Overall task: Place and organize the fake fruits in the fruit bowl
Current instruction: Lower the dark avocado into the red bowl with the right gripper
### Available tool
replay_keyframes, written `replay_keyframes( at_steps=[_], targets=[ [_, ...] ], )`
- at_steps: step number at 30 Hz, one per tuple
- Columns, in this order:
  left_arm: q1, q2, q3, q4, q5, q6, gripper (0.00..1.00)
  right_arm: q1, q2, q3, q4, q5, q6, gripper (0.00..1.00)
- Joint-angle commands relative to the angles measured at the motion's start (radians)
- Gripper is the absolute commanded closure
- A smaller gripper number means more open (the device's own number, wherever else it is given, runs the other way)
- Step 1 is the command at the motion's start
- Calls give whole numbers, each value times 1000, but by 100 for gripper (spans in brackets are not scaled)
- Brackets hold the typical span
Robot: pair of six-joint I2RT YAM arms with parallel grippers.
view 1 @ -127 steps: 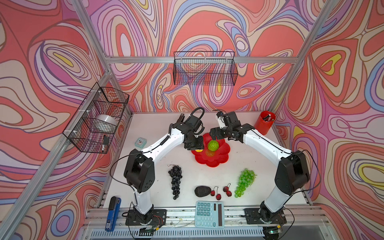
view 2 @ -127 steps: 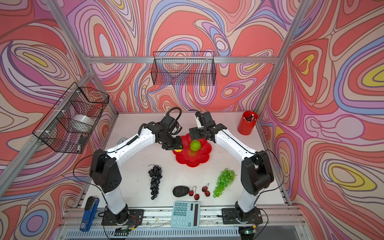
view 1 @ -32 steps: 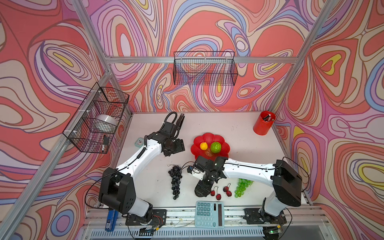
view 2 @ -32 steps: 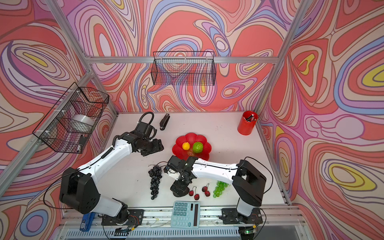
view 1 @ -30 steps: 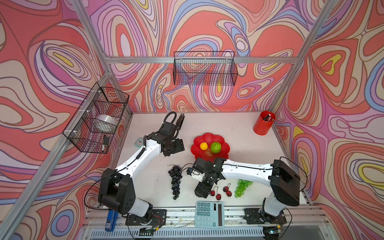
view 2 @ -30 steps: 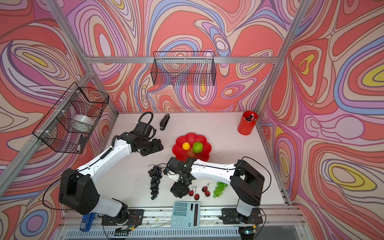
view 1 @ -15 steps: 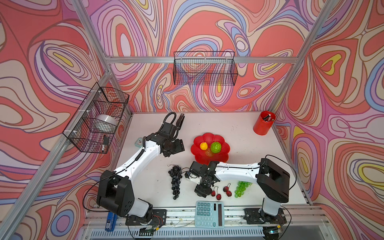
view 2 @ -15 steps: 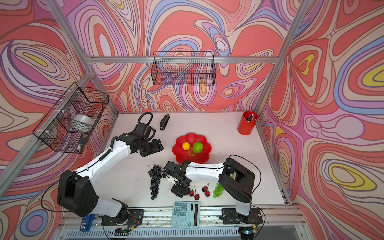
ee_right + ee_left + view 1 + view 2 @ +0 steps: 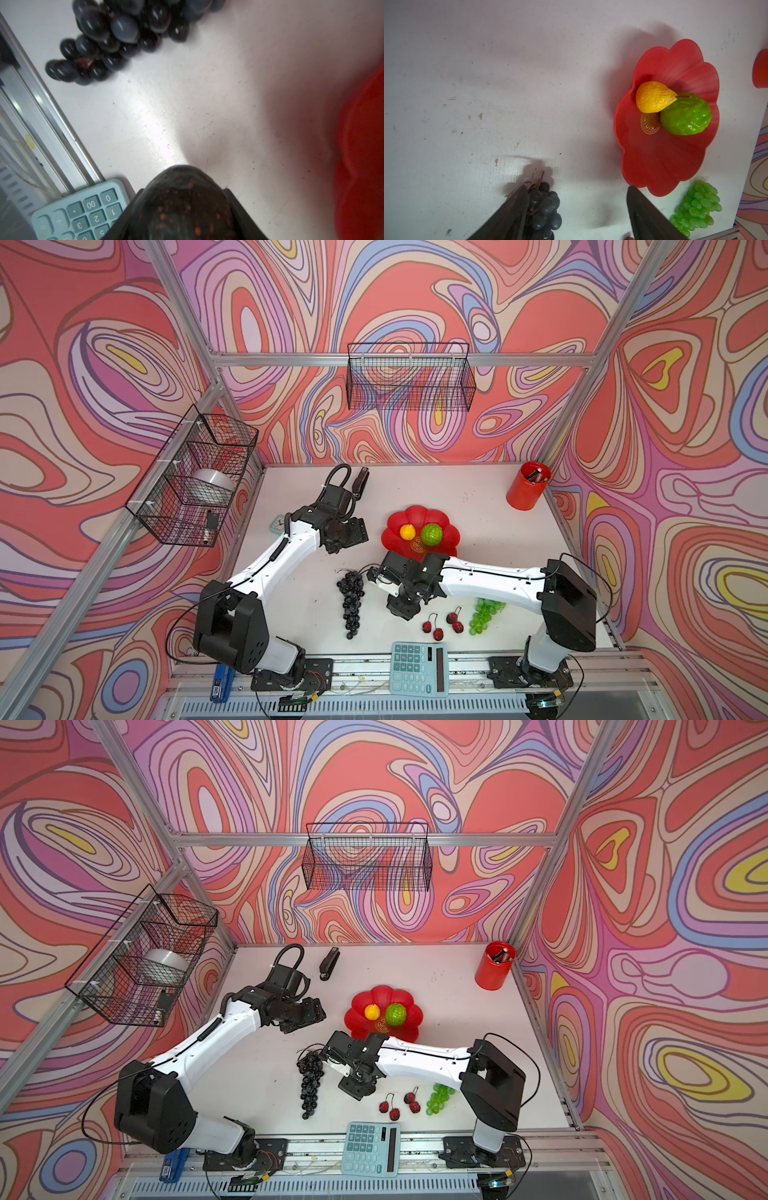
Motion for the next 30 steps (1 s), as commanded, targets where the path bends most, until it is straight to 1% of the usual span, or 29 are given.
replay_keyframes(
  at_steps=[1, 2, 4, 7, 11, 14, 20, 24, 30],
  targets=[
    [12, -43, 5, 5, -15, -13, 22, -34, -18, 61, -87, 68, -46, 61],
    [14, -49, 4, 5, -16, -11, 22, -50, -20, 75, -104, 85, -67, 61],
    [19, -61, -1, 10, -18, -12, 22, -94, -16, 102, -121, 158, -136, 61],
    [22, -71, -14, 22, -15, -22, 22, -182, 18, 144, -124, 236, -205, 61],
    [24, -85, -20, 20, -10, -26, 22, -262, 43, 167, -105, 280, -271, 61],
    [24, -99, -28, 19, -19, -23, 22, -298, 106, 171, -80, 308, -303, 60],
    [30, -81, -14, 18, 4, -24, 22, -319, 217, 168, -16, 311, -345, 60],
    [31, -89, -9, 1, -5, -15, 22, -356, 231, 156, 14, 301, -352, 60],
    [32, -88, -20, 6, -4, -20, 22, -367, 238, 131, 39, 307, -367, 56]
  ],
)
